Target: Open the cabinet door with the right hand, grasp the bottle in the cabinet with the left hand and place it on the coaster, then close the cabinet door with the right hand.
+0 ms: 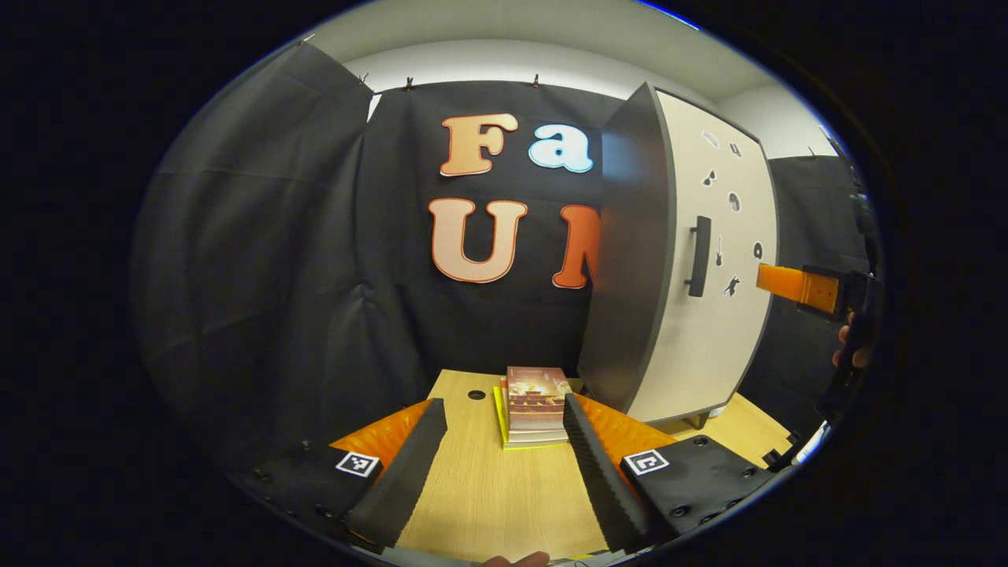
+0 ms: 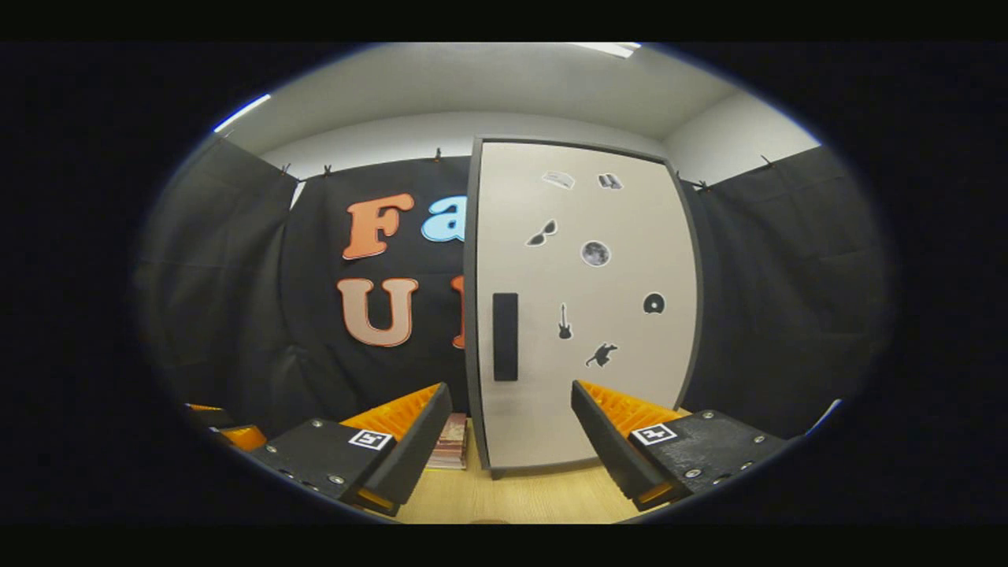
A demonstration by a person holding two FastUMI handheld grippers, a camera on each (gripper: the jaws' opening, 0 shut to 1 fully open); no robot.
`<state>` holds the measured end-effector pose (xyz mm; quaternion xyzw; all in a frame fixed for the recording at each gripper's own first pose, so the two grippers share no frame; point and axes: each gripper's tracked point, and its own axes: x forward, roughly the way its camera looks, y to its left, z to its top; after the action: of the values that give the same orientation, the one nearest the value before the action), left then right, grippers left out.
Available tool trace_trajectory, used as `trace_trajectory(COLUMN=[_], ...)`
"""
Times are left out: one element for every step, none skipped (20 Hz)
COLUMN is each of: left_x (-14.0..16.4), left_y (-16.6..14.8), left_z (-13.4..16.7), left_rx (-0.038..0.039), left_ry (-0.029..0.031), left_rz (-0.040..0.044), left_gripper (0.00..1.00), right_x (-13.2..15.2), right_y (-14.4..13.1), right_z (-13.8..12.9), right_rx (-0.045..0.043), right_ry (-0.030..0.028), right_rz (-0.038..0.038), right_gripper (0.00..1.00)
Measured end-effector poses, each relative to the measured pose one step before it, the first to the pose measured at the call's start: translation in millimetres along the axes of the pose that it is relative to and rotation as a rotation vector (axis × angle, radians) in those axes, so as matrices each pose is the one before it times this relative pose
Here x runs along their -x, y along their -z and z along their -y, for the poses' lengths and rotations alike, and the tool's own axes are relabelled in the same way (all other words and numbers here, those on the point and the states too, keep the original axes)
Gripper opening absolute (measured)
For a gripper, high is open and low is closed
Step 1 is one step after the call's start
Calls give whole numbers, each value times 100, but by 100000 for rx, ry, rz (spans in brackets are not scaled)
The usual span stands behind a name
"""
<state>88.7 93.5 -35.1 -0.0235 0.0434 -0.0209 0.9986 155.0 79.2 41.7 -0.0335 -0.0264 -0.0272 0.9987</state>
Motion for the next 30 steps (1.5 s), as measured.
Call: trace_trajectory(left_x=[-471, -606, -534, -682, -646, -720, -605, -490, -503, -503, -445, -395, -338, -132, -83, -50, 23, -11, 119, 145, 144, 349, 417, 764, 651, 981, 698, 355, 496, 407], left_y=[-109, -253, -160, -152, -154, -65, -79, -41, 233, -31, 57, 45, 62, 62, -116, 123, 66, 191, 167, 233, 0, 82, -65, -79, -58, 74, 114, -16, 41, 122], left_z=[-774, -669, -672, -565, -413, -436, -196, -116, -124, -118, 39, 193, -3, -44, 69, -67, 7, 47, 45, -23, -114, -130, -127, -128, -49, -102, 127, 257, 434, 543], left_rx=[-325, -128, 2, -300, -579, -118, 338, 272, -74, -180, 70, 38, -191, -196, -99, -83, -85, 71, 121, 14, 39, -180, -85, 212, 494, 350, -58, -402, -742, -821], left_ry=[-2050, -2308, -1904, -1976, -2029, -1880, -1351, -1285, -1134, -934, -505, -550, -421, -60, -86, 11, 147, 413, 596, 554, 530, 407, 495, 636, 703, 990, 1095, 1253, 1124, 1010], left_rz=[103, 186, 69, 461, -175, 3, -92, -342, -404, -274, -239, -344, -324, -212, -200, -54, -155, -382, -433, -357, 37, -7, 285, 323, 454, 299, 106, 117, 12, 32], left_gripper=[97, 97, 97, 97, 97, 97, 97, 97, 97, 97, 97, 97, 97, 97, 97, 97, 97, 97, 97, 97, 97, 97, 97, 97, 97, 97, 99, 99, 97, 97], right_x=[-1791, -1676, -1470, -1587, -1516, -1308, -1355, -1048, -983, -867, -637, -385, -309, -303, -192, -30, 151, 109, 76, 189, 111, 235, 328, 401, 348, 637, 836, 985, 1785, 1674], right_y=[-105, -32, -95, -122, 145, -38, 175, 211, 215, 70, 93, 27, 34, 65, 141, -25, 106, 57, -10, 38, 45, 5, 77, 22, 35, -67, -1, 41, -36, 76], right_z=[-227, -200, -130, -69, 24, 53, 3, 17, 140, 26, 222, 108, 56, 261, 256, -30, 30, 57, 33, 33, 48, 87, 95, 129, 93, 40, 132, 263, 961, 1092], right_rx=[194, -51, -433, -156, -185, -195, -23, 151, 473, 599, 480, 100, -157, -45, -585, -1123, -1275, -642, -363, -734, -1045, -622, -15, -501, -924, -1438, -569, 64, 121, -100], right_ry=[-695, -854, -666, -485, -271, -252, -571, -311, -70, -454, 686, 150, -311, 727, 485, -33, -308, -342, -102, 447, 1099, 1341, 1144, 800, 248, 378, 744, 1109, 1301, 743], right_rz=[215, -217, 35, 405, -310, -398, -385, -705, -242, 336, 132, -143, 232, -155, -787, 303, -413, -137, -388, -196, -252, -561, -703, -630, -768, -278, -378, 130, 241, -12], right_gripper=[95, 95, 95, 94, 94, 93, 92, 90, 88, 85, 83, 76, 73, 70, 61, 45, 38, 36, 35, 34, 33, 26, 29, 27, 25, 22, 25, 22, 22, 25])
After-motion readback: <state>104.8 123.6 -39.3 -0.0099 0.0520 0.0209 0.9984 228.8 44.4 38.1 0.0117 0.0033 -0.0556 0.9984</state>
